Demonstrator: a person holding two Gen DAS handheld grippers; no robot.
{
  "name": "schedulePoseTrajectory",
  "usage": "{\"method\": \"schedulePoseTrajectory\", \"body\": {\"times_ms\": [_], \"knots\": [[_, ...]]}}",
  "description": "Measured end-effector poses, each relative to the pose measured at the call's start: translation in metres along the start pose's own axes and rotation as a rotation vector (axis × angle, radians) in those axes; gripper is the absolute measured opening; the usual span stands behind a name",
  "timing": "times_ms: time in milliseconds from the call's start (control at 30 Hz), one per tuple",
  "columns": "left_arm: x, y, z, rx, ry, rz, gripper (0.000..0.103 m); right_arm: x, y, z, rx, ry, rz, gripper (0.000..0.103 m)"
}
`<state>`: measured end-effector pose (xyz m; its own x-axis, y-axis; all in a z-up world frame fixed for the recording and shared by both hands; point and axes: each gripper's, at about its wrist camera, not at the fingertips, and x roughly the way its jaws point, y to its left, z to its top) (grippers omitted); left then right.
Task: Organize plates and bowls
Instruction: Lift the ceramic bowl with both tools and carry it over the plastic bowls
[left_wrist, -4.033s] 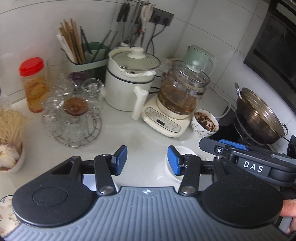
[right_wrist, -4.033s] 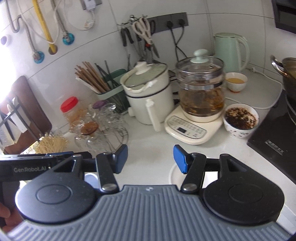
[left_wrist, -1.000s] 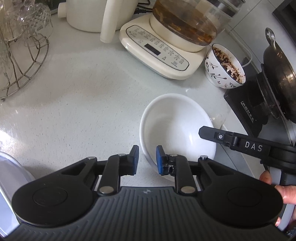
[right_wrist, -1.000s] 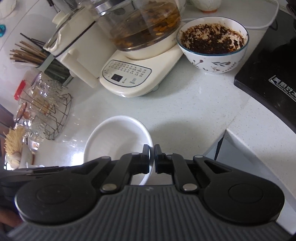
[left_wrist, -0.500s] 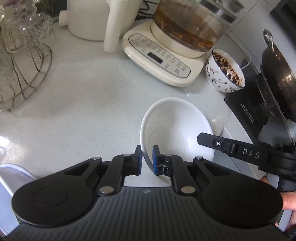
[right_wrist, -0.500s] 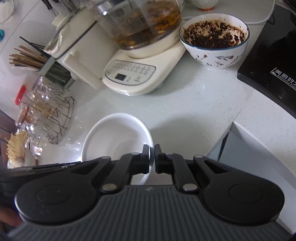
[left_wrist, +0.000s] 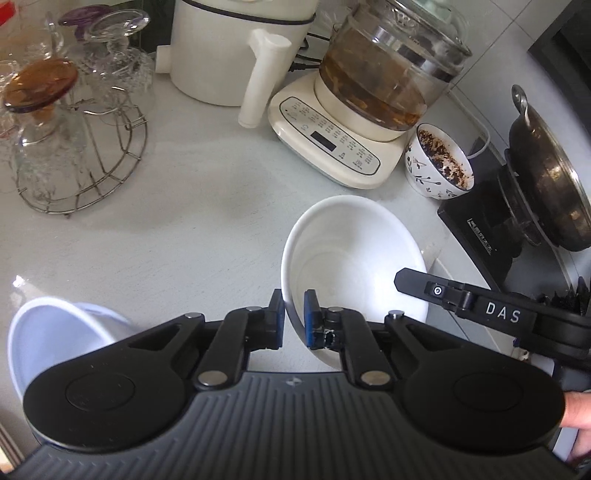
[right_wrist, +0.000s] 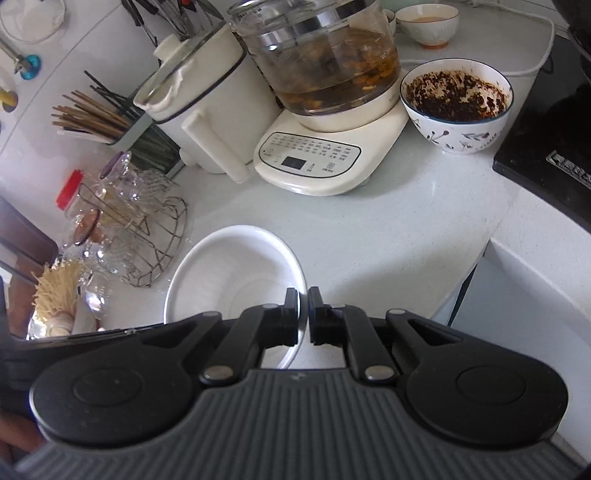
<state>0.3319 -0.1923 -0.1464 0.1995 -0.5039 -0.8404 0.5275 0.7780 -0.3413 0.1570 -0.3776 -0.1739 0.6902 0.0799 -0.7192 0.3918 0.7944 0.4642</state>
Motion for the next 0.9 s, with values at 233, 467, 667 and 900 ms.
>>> {"method": "schedulePoseTrajectory", "body": {"times_ms": [233,467,667,900], "knots": [[-0.024,0.014,-0.005,-0.035,-0.013,-0.041,0.009,-0.022,0.016,-0.016,0.03,-0.024,-0.002,0.008],[-0.048,0.016,-0.005,-0.005,-0.044,-0.045,0.009,-0.039,0.03,-0.018,0.049,-0.057,0.019,0.008],[-0.068,0.022,0.001,0.02,-0.071,-0.044,0.009,-0.047,0.046,-0.019,0.04,-0.094,0.031,0.008],[-0.092,0.035,-0.003,0.022,-0.109,-0.056,0.009,-0.057,0.066,-0.023,0.022,-0.132,0.043,0.008]]}}
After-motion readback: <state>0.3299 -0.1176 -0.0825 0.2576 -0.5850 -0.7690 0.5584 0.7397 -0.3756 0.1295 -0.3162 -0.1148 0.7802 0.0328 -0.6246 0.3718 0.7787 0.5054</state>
